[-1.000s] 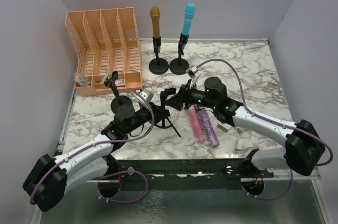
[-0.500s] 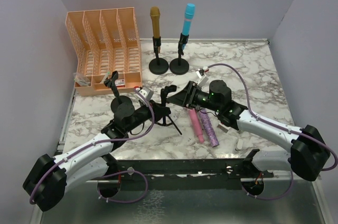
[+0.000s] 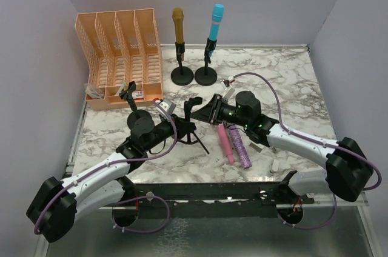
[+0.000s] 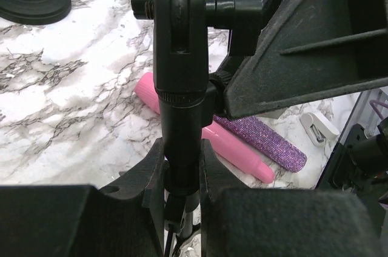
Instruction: Attach the microphones to the stand
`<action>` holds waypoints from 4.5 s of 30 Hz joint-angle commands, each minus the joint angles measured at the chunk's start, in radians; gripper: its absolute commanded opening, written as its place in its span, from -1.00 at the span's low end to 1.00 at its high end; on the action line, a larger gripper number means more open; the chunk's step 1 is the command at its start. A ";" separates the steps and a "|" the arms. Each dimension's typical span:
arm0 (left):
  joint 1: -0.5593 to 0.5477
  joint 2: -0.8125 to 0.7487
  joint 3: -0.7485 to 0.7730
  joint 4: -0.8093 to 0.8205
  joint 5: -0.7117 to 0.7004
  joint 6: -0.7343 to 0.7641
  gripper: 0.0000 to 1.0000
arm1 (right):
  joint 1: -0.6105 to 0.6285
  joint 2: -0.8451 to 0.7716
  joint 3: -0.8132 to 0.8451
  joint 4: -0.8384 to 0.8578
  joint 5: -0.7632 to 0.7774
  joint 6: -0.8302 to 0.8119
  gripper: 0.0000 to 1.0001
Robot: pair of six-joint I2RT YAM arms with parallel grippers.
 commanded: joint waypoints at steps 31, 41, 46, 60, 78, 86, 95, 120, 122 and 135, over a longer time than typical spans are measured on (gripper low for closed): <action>0.002 -0.046 0.084 -0.014 0.023 -0.004 -1.00 | -0.001 -0.026 0.051 -0.050 0.043 -0.196 0.15; 0.002 -0.051 0.084 -0.015 0.028 -0.018 -1.00 | 0.000 0.010 0.060 0.050 -0.165 -0.321 -0.64; 0.002 -0.054 0.098 -0.025 0.061 -0.037 -1.00 | 0.000 -0.003 0.016 0.118 -0.369 -0.776 -0.69; 0.002 -0.054 0.108 -0.091 0.055 -0.003 -1.00 | 0.000 0.071 0.208 -0.138 -0.051 -0.505 0.05; 0.002 -0.041 0.112 -0.162 0.016 0.011 -1.00 | 0.000 0.097 0.279 -0.108 0.052 -0.439 -0.53; 0.002 -0.020 0.121 -0.241 -0.028 0.045 -1.00 | 0.001 0.076 0.389 -0.120 0.252 -0.406 -0.58; 0.002 -0.008 0.118 -0.248 -0.025 0.056 -1.00 | 0.000 0.100 0.586 -0.265 0.369 -0.398 -0.60; 0.002 -0.110 0.132 -0.078 -0.076 -0.013 0.40 | 0.000 0.018 0.313 -0.061 -0.023 -0.388 -0.63; 0.002 -0.078 0.148 -0.075 -0.080 -0.024 0.36 | 0.000 0.018 0.310 -0.057 -0.035 -0.384 -0.63; 0.002 0.052 0.224 -0.047 0.013 -0.005 -1.00 | 0.000 0.025 0.306 -0.058 -0.071 -0.385 -0.58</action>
